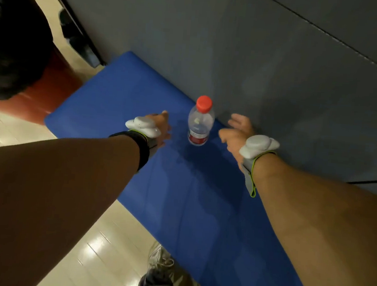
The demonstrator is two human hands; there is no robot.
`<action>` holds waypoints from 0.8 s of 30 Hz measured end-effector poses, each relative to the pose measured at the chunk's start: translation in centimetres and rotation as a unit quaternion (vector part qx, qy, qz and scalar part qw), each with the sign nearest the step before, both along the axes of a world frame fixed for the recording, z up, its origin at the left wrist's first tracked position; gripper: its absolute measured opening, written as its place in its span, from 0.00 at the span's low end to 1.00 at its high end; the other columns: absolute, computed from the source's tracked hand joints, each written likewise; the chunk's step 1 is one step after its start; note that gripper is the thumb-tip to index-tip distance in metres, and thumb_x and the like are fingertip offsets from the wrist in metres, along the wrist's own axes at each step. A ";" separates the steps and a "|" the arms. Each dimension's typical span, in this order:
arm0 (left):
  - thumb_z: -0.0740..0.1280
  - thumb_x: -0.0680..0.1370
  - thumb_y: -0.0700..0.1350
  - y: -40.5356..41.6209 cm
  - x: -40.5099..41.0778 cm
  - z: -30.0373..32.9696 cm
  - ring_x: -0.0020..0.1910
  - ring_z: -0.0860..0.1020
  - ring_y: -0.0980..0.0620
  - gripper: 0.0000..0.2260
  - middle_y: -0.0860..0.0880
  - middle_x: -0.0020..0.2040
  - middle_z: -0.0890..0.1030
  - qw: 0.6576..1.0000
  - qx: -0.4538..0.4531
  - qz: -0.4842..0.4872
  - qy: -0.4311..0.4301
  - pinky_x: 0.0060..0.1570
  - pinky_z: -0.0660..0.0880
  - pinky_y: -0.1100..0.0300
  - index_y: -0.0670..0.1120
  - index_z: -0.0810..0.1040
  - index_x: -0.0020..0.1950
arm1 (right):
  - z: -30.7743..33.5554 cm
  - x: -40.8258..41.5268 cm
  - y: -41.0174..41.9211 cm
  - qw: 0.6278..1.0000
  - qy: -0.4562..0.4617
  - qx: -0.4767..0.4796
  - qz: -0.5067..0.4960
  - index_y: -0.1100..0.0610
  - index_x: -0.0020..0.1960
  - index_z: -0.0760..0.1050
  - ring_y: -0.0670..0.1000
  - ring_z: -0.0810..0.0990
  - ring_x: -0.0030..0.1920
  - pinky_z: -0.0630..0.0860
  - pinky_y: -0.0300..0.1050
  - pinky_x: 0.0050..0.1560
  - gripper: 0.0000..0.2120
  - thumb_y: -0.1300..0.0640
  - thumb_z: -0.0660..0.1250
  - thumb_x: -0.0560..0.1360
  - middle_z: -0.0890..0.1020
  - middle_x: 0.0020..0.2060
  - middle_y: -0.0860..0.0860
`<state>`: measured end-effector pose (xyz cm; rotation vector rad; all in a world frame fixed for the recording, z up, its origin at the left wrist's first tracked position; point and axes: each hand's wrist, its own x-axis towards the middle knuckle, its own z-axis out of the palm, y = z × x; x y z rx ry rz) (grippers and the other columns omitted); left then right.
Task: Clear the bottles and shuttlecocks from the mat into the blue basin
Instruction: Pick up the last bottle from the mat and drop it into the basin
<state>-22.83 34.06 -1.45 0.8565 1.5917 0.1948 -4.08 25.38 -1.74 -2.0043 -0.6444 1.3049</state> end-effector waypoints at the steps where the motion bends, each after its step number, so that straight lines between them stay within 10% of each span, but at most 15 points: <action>1: 0.49 0.84 0.50 0.1 -0.1 -0.2 0.73 0.66 0.42 0.21 0.45 0.74 0.67 0.999 -0.021 0.027 -0.013 0.68 0.64 0.50 0.43 0.62 0.76 | 0.2 -0.5 -0.2 0.999 0.000 0.009 0.037 0.49 0.75 0.57 0.54 0.70 0.68 0.71 0.54 0.68 0.39 0.59 0.71 0.69 0.69 0.71 0.48; 5: 0.46 0.85 0.50 -0.1 -0.1 -0.4 0.62 0.72 0.44 0.17 0.48 0.59 0.76 0.999 -0.020 0.035 -0.025 0.59 0.66 0.53 0.46 0.66 0.69 | -0.6 -2.3 0.7 0.994 -0.015 0.065 0.091 0.45 0.77 0.53 0.53 0.65 0.73 0.66 0.45 0.69 0.51 0.55 0.79 0.63 0.63 0.75 0.47; 14: 0.45 0.82 0.61 -1.4 -1.9 -2.8 0.59 0.76 0.43 0.28 0.44 0.64 0.77 0.996 -0.025 0.085 -0.024 0.52 0.71 0.52 0.45 0.72 0.68 | -1.6 -5.0 1.1 0.992 -0.069 0.106 0.030 0.54 0.64 0.69 0.49 0.77 0.50 0.70 0.28 0.40 0.29 0.62 0.76 0.66 0.76 0.52 0.47; 20: 0.44 0.82 0.61 -1.5 -2.1 -1.3 0.58 0.77 0.42 0.29 0.45 0.62 0.77 0.996 -0.013 0.085 -0.028 0.50 0.70 0.52 0.44 0.73 0.67 | 0.2 -4.8 0.2 0.991 -0.093 0.098 0.014 0.55 0.61 0.69 0.51 0.77 0.48 0.74 0.39 0.46 0.27 0.60 0.76 0.66 0.77 0.51 0.49; 24: 0.44 0.81 0.62 -1.5 -1.8 2.2 0.45 0.78 0.48 0.28 0.47 0.59 0.78 0.997 0.003 0.068 -0.028 0.43 0.70 0.55 0.47 0.75 0.60 | 4.6 -4.9 -0.4 0.990 -0.082 0.110 0.012 0.56 0.60 0.68 0.50 0.76 0.44 0.71 0.30 0.32 0.25 0.61 0.75 0.67 0.76 0.48 0.49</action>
